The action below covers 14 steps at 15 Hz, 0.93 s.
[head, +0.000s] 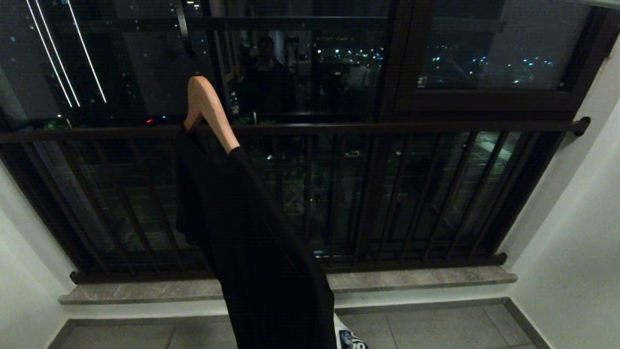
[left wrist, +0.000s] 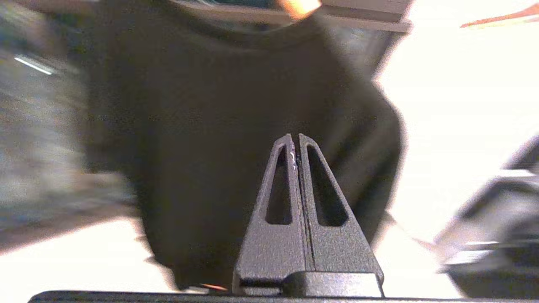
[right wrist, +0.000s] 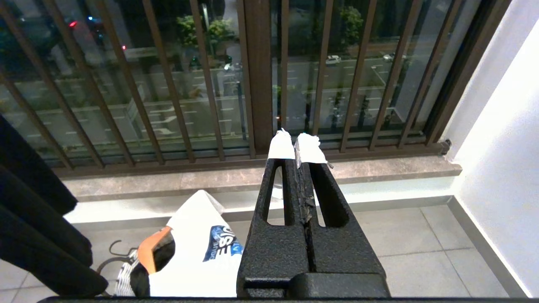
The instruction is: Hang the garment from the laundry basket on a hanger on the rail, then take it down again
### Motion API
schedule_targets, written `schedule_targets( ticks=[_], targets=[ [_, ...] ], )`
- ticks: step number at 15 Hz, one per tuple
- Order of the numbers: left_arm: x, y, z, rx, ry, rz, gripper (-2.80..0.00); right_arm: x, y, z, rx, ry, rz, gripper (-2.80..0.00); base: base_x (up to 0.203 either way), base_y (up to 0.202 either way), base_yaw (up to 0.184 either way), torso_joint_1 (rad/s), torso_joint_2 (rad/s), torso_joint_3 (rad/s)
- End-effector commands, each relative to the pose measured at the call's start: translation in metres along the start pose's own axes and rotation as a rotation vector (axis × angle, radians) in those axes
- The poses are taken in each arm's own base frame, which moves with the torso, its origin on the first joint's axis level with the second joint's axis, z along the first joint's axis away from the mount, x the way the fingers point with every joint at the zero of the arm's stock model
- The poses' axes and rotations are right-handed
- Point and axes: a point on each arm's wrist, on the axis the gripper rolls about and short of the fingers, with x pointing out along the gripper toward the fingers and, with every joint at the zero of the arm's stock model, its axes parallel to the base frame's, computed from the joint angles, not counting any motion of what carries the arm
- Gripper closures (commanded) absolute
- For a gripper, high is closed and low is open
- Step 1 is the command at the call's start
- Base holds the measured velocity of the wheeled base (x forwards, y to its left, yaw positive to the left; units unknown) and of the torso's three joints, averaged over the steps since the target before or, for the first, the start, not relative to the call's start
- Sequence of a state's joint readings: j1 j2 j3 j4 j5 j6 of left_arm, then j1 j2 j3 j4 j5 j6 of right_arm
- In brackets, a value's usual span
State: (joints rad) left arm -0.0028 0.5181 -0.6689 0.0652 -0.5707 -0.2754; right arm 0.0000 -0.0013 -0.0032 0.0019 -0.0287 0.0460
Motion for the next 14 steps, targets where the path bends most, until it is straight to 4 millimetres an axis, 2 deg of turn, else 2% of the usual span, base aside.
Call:
schedule_targets(
  ticks=[1, 6, 11, 14],
  targets=[
    [0.034, 0.014, 0.022, -0.112, 0.095, -0.067, 0.0, 0.0, 0.0, 0.0, 0.0, 0.001, 0.0, 0.0, 0.0, 0.0, 0.0, 0.0, 0.0, 0.0],
    [0.087, 0.022, 0.065, -0.378, 0.238, -0.334, 0.0, 0.0, 0.0, 0.0, 0.0, 0.001, 0.0, 0.0, 0.0, 0.0, 0.0, 0.0, 0.0, 0.0],
    [0.143, 0.033, 0.088, -0.668, 0.27, -0.406, 0.0, 0.0, 0.0, 0.0, 0.0, 0.002, -0.001, 0.0, 0.0, 0.0, 0.0, 0.0, 0.0, 0.0],
    [0.162, 0.041, 0.089, -0.752, 0.262, -0.411, 0.0, 0.0, 0.0, 0.0, 0.0, 0.002, -0.001, 0.0, 0.0, 0.0, 0.0, 0.0, 0.0, 0.0]
  ],
)
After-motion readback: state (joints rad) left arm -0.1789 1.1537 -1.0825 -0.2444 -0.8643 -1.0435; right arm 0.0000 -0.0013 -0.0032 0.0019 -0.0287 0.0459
